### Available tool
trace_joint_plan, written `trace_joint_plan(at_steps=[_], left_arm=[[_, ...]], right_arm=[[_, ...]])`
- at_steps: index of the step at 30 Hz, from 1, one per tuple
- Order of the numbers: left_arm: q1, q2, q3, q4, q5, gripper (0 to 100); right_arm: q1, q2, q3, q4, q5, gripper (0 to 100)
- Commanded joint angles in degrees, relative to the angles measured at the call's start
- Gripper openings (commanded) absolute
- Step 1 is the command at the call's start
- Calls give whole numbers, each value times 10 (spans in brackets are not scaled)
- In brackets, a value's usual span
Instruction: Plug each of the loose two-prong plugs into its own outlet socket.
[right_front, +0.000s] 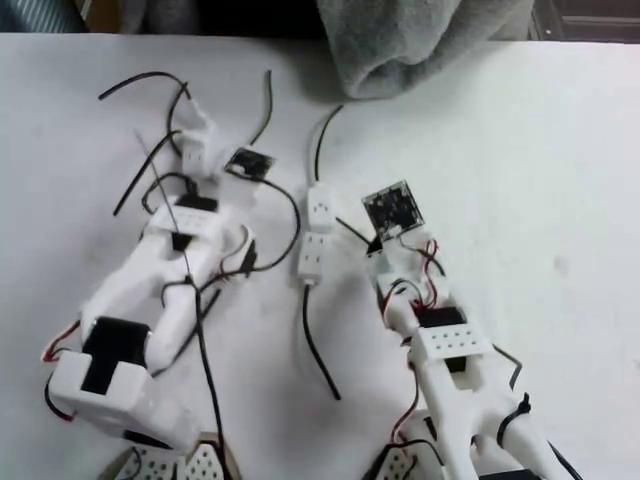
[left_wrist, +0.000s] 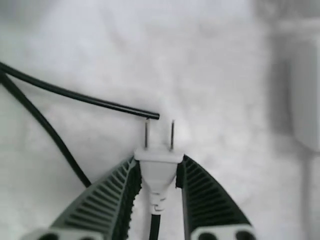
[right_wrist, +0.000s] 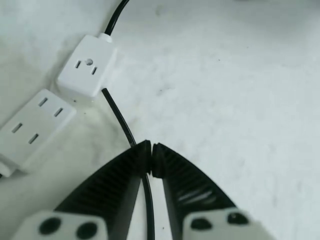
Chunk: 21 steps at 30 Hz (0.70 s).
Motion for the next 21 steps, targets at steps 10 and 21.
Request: trace_joint_plan(at_steps=[10, 21], left_arm=[[32, -44, 1, -9, -3, 23], [51, -305, 251, -236, 2, 23]], right_arm=[[6, 0, -15, -12, -5, 19], [7, 0, -15, -13, -5, 19]])
